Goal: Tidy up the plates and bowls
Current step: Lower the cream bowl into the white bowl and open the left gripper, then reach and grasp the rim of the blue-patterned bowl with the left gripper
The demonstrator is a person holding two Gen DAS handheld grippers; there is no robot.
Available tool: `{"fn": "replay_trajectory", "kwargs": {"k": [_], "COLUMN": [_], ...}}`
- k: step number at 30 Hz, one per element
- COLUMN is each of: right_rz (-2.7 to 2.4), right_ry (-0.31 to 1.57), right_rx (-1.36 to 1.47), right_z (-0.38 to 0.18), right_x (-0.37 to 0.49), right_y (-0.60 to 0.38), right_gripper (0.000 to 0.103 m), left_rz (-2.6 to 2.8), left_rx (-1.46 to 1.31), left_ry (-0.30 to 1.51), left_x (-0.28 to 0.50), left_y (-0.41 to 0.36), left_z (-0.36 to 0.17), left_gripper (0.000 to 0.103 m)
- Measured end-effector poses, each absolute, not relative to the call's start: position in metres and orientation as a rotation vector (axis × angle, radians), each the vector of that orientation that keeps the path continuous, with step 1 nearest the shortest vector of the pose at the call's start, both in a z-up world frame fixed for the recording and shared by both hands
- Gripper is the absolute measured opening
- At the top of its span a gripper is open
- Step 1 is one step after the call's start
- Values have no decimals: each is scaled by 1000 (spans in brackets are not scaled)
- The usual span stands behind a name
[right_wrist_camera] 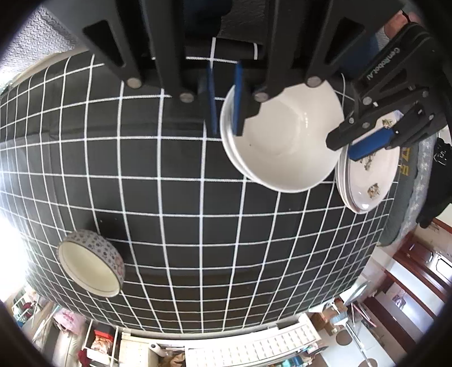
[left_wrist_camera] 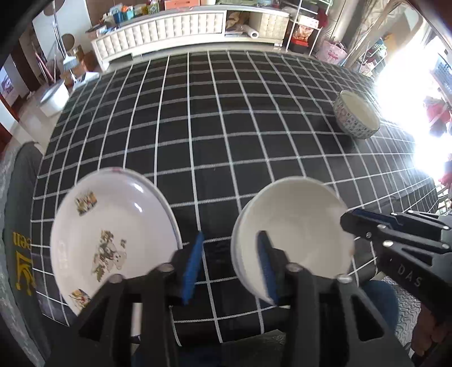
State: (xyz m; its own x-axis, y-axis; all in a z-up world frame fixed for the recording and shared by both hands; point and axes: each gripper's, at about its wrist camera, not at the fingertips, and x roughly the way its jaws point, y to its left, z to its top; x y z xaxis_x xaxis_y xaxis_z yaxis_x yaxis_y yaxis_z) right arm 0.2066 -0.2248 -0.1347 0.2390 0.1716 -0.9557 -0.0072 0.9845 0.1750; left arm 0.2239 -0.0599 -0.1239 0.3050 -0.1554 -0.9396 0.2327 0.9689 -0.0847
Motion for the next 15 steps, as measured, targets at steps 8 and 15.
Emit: {"fn": "replay_trajectory", "kwargs": {"k": [8, 15], "right_rz": [51, 5], "right_ry": [1210, 1157], "right_rx": [172, 192], "right_z": [-88, -54], "right_x": [207, 218], "right_y": [-269, -316], "right_gripper": [59, 60], "left_rz": [-305, -395], "left_rx": [81, 59], "left_ry": [1180, 1166], "left_x": [237, 261], "left_y": [-98, -146], "left_z": [-90, -64], "left_gripper": [45, 52]}}
